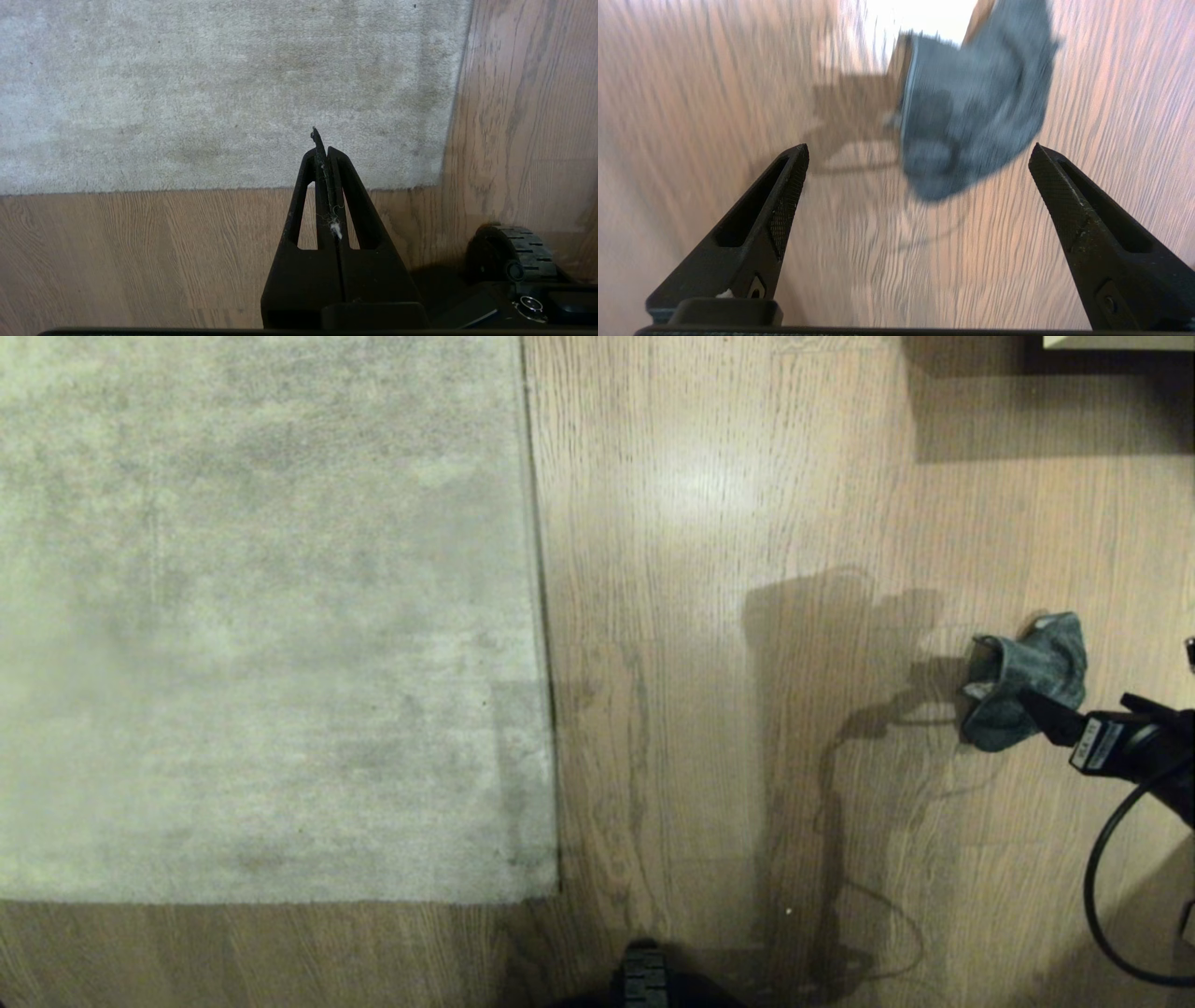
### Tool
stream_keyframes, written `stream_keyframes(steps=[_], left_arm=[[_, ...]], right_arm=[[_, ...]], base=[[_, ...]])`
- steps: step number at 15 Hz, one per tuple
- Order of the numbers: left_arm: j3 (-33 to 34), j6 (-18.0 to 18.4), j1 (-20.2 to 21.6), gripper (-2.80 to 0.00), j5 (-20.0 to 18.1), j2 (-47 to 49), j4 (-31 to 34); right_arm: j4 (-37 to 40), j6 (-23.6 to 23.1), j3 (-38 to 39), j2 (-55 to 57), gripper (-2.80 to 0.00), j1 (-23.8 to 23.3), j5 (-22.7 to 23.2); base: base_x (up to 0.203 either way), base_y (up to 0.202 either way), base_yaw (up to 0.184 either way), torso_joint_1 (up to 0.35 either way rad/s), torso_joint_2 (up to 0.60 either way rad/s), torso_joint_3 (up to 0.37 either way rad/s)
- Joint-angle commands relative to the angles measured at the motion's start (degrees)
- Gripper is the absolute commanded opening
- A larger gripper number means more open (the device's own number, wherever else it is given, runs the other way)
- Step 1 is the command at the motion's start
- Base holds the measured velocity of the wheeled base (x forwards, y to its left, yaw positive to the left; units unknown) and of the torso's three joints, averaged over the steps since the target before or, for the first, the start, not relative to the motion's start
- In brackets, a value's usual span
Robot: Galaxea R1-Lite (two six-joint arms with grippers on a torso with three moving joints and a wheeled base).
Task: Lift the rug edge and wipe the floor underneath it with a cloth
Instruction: Pick up the rag
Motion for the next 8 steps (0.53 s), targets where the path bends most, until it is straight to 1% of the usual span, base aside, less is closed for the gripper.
stream_keyframes(steps=[1, 3, 4, 6, 8], left_arm=[[0.0, 0.0, 0.0, -2.80, 0.0, 0.1, 0.0], [0.0, 0.0, 0.0, -2.80, 0.0, 0.1, 0.0], [0.0, 0.0, 0.0, -2.80, 0.0, 0.1, 0.0], [0.0, 0.0, 0.0, -2.80, 0.0, 0.1, 0.0], [0.0, 0.0, 0.0, -2.80, 0.0, 0.1, 0.0]], right_arm=[[-0.5, -0.3, -3.0, 2.7, 0.00, -1.0, 0.0], [-1.9, -0.5, -4.9, 6.5, 0.00, -1.5, 0.0], [-4.2, -0.6, -6.0, 8.2, 0.00, -2.2, 0.0], [-6.3, -2.9, -5.7, 10.1, 0.00, -4.0, 0.2], [-7.0, -2.9, -5.1, 11.7, 0.00, -4.3, 0.2]], base=[[0.000, 0.000, 0.000, 0.000, 0.00, 0.000], [0.000, 0.000, 0.000, 0.000, 0.00, 0.000], [0.000, 0.000, 0.000, 0.000, 0.00, 0.000], [0.000, 0.000, 0.000, 0.000, 0.00, 0.000], [0.000, 0.000, 0.000, 0.000, 0.00, 0.000]])
